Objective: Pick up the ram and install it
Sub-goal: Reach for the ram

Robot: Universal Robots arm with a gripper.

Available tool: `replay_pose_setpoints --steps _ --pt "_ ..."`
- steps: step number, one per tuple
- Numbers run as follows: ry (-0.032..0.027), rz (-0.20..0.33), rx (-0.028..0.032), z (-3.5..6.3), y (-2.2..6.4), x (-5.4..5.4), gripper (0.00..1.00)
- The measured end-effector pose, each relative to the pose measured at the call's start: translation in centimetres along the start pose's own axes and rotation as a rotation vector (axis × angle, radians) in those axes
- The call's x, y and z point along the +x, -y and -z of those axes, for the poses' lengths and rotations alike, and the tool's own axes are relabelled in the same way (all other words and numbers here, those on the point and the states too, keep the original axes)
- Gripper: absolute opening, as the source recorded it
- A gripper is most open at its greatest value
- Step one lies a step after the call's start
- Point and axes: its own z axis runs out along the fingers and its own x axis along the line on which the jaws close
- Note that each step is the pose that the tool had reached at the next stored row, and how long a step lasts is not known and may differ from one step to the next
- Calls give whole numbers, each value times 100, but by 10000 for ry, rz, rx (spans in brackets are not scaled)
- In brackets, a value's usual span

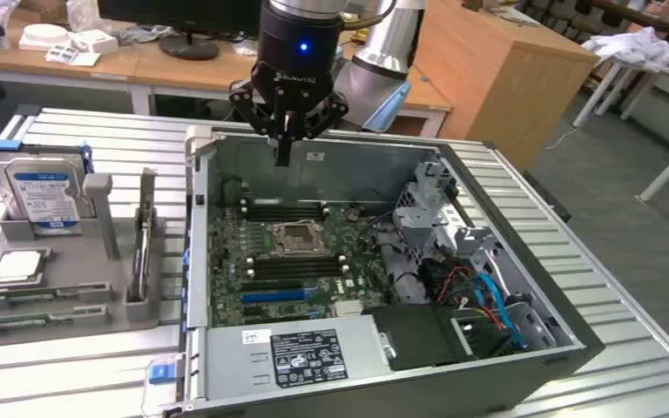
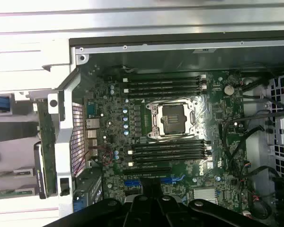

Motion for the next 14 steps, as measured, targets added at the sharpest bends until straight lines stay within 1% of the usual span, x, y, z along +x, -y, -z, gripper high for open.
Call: replay_pose_setpoints --steps 6,14 --pt "-1 -2 1 3 0 5 11" --pt "0 0 1 3 5 61 11"
